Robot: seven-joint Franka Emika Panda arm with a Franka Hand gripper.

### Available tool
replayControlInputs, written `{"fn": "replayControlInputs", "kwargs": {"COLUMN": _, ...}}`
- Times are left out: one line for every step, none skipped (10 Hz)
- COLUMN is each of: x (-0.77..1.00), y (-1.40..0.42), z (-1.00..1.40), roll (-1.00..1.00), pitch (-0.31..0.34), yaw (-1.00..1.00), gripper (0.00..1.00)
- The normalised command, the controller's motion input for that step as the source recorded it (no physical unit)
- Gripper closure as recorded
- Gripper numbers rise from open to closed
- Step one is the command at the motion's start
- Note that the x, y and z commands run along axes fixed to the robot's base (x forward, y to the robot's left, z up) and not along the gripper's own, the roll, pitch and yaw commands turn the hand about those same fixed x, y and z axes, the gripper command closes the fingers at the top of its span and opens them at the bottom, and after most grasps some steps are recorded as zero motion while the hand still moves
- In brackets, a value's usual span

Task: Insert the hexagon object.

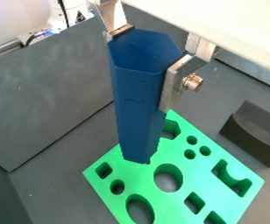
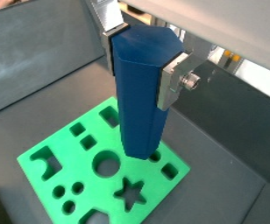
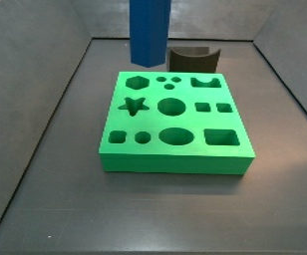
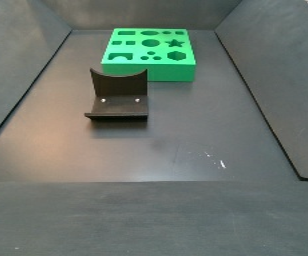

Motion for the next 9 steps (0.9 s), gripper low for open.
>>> {"fn": "replayControlInputs", "kwargs": {"x": -0.09, "y": 0.98, "z": -0.72, "roll": 0.12, "pitch": -0.153, "yaw": 0.0, "gripper": 1.0}}
{"fn": "replayControlInputs", "kwargs": {"x": -0.1, "y": 0.98, "z": -0.72, "roll": 0.12, "pitch": -0.157, "yaw": 0.0, "gripper": 1.0}}
{"fn": "replayControlInputs", "kwargs": {"x": -0.1, "y": 0.98, "z": -0.73, "roll": 0.11, "pitch": -0.16, "yaw": 0.0, "gripper": 1.0}}
{"fn": "replayControlInputs", "kwargs": {"x": -0.12, "y": 0.99, "z": -0.75, "roll": 0.1, "pitch": -0.16, "yaw": 0.0, "gripper": 1.0}}
{"fn": "replayControlInputs", "kwargs": {"x": -0.18, "y": 0.92, "z": -0.6, "roll": 0.09, "pitch": -0.17, "yaw": -0.06, "gripper": 1.0}}
{"fn": "replayControlInputs", "kwargs": {"x": -0.12, "y": 0.43, "z": -0.26, "roll": 0.0, "pitch": -0.064, "yaw": -0.15, "gripper": 1.0}}
{"fn": "replayControlInputs", "kwargs": {"x": -0.15, "y": 0.36, "z": -0.17, "roll": 0.0, "pitch": -0.036, "yaw": -0.13, "gripper": 1.0}}
{"fn": "replayControlInputs", "kwargs": {"x": -0.13, "y": 0.17, "z": -0.09, "roll": -0.05, "pitch": -0.036, "yaw": -0.05, "gripper": 1.0}}
{"fn": "replayControlInputs", "kwargs": {"x": -0.12, "y": 0.0, "z": -0.13, "roll": -0.06, "pitch": -0.07, "yaw": 0.0, "gripper": 1.0}}
